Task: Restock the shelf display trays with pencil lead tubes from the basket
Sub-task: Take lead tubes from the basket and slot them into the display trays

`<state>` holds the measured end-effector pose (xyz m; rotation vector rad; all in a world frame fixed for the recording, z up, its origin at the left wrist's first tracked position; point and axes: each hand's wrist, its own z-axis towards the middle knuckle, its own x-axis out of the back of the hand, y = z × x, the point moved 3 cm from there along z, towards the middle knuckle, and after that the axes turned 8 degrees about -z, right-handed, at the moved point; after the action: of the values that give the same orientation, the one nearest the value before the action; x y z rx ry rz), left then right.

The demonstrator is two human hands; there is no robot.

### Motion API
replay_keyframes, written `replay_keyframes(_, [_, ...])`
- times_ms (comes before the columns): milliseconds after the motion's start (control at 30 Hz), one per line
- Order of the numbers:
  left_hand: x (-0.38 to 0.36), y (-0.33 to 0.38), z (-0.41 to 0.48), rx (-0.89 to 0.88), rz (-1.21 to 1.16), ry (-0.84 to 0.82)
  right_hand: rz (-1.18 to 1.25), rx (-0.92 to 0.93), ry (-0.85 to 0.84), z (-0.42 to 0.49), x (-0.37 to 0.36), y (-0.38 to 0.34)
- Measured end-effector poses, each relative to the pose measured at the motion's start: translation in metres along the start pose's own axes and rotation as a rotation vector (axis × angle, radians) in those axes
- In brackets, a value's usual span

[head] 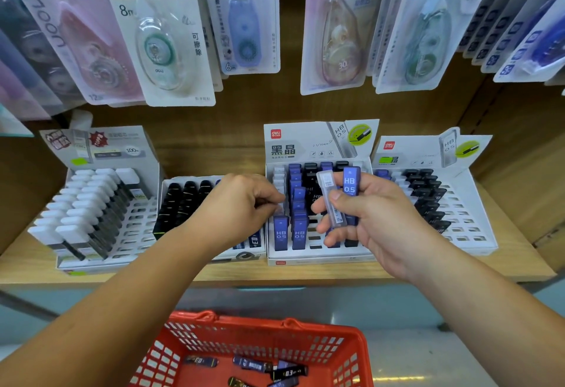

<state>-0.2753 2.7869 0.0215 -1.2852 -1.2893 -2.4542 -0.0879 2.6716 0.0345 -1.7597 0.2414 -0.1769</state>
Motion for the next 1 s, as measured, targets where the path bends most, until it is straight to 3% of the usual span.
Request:
replay_keyframes(167, [-0.001, 0.005, 0.002, -0.015, 0.087, -0.116, 0.012, -0.018, -0.019, -0.002, 0.0, -0.001])
replay_keyframes(267, [0.01, 0.019, 0.006, -0.02, 0.086, 0.053, 0.035, -0.035, -0.056, -0.004, -0.001, -0.004])
replay_keyframes(333, [0.015, 0.037, 0.006, 0.088, -0.128, 0.115, 0.0, -0.031, -0.085, -0.004, -0.003, -0.005])
replay_keyframes(400, [0.009, 0.053, 0.006, 0.208, -0.375, 0.021, -0.027, -0.029, -0.105, -0.005, -0.007, -0.006])
replay_keyframes(533, [0.013, 0.057, 0.005, 0.291, -0.563, 0.022, 0.046, -0.051, -0.062, -0.004, -0.011, -0.009])
replay_keyframes(700, [0.038, 0.044, 0.002, 0.301, -0.468, 0.017, -0.14, -0.013, 0.055, -0.002, -0.003, -0.01])
replay_keyframes(867, [0.038, 0.034, -0.001, 0.392, -0.558, -0.04, -0.123, -0.032, -0.005, -0.002, -0.009, -0.006])
replay_keyframes(1000, [0.037, 0.032, -0.001, 0.415, -0.482, -0.019, -0.101, -0.064, -0.018, -0.003, -0.009, -0.006])
